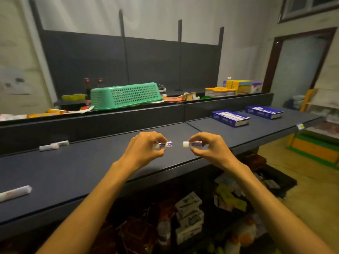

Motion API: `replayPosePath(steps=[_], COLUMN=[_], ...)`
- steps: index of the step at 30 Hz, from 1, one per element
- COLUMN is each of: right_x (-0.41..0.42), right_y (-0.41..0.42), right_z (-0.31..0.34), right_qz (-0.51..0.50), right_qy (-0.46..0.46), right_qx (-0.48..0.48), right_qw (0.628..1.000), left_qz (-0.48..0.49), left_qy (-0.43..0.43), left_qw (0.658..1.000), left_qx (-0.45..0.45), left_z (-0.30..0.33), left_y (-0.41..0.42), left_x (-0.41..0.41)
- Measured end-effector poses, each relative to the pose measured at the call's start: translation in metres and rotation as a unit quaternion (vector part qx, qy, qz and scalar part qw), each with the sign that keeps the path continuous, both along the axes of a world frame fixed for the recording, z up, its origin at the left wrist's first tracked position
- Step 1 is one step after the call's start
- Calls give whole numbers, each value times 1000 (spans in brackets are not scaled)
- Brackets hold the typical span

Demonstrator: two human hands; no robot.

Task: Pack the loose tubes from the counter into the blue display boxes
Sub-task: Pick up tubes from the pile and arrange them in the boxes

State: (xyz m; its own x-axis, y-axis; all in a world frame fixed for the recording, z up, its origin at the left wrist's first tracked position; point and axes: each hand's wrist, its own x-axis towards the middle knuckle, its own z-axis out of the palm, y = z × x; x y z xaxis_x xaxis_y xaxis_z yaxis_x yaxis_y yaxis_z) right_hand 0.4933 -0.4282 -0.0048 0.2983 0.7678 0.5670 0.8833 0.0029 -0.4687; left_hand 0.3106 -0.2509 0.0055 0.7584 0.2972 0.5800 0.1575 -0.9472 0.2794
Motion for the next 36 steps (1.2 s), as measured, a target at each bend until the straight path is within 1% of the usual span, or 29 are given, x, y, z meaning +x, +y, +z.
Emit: replayPosePath(steps=[6, 11, 15, 19, 22, 29, 33, 36], right_x=[82, 166, 243, 325, 384, 509, 579, 632], right_y=[-83, -147, -182, -208, -227, -255, -265, -269], right_z=[-2, -11, -16, -8, 1, 5, 2, -2], right_qz=[-72, -150, -196, -232, -252, -267, -253, -224], right_qy=[-10, -9, -32, -51, -68, -64, -67, -71], right_qx=[0, -1, -18, -37, -30, -23, -24, -19], right_qw=[997, 989, 980, 971, 965, 961, 965, 972], left_qz=[-57, -107, -122, -142, -154, -147, -128, -97], left_qy=[9, 30, 37, 22, 22, 38, 40, 33], left_qw=[998, 993, 991, 989, 987, 987, 989, 993], left_qx=[14, 23, 32, 38, 41, 51, 57, 51], left_z=[3, -3, -6, 1, 9, 17, 16, 11], left_y=[-66, -114, -144, -166, -182, -212, -228, -237], left_x=[100, 209, 300, 391, 456, 578, 635, 674])
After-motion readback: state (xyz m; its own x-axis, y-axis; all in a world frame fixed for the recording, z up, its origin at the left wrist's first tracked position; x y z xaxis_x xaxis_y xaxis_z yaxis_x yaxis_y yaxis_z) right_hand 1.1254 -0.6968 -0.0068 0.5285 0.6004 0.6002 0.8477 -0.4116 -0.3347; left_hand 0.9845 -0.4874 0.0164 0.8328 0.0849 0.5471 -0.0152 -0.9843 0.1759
